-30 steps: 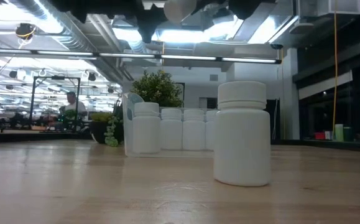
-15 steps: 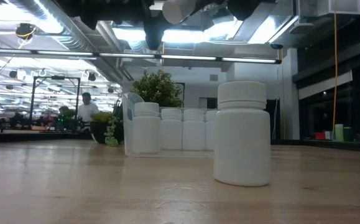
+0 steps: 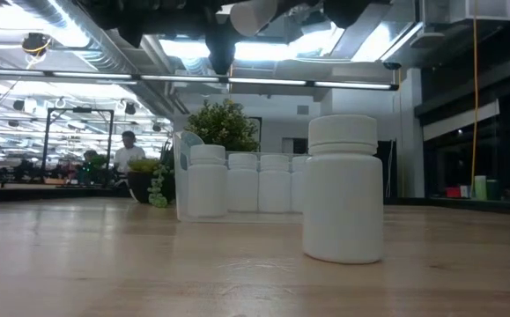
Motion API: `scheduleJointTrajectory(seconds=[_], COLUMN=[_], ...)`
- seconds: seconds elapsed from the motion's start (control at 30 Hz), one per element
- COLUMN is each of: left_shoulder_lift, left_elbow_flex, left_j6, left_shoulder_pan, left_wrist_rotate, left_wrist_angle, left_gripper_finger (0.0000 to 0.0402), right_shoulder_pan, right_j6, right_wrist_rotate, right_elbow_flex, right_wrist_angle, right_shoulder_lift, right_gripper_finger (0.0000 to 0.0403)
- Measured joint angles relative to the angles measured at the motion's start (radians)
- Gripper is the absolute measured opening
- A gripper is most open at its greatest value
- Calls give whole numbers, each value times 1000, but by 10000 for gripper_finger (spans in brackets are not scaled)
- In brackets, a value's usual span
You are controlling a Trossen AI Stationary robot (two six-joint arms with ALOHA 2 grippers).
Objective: Pick and place pill bottles into a basket
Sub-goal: Put the right pill bottle into the bin
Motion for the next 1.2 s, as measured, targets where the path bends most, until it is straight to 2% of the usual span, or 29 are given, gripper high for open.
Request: scheduleJointTrajectory(seconds=[0.27,0.47,0.63,0.73,0.8,0.97,1.1,1.2], left_shoulder_lift=[-4,-46,-103,-149,-179,-234,-243,-243], left_elbow_flex=[0,0,0,0,0,0,0,0], left_j6=[75,138,196,258,311,402,433,463], left_shoulder_pan=[6,41,78,90,92,64,26,-6], left_wrist_rotate=[38,32,24,15,-29,-148,-198,-261], left_wrist_angle=[8,-18,-90,-140,-187,-259,-271,-279], left_gripper_finger=[163,163,161,161,161,161,160,160], right_shoulder_pan=[-5,-1,-2,-1,-1,-2,-12,-18], right_j6=[113,226,327,486,619,1002,1333,1517], right_wrist_rotate=[3,126,146,134,93,-104,-223,-280], right_elbow_flex=[3,3,3,3,3,2,2,2], right_wrist_angle=[26,11,-72,-174,-260,-448,-591,-680], right_shoulder_lift=[-1,-1,-15,-28,-39,-47,-47,-49], right_gripper_finger=[219,221,219,219,219,220,218,203])
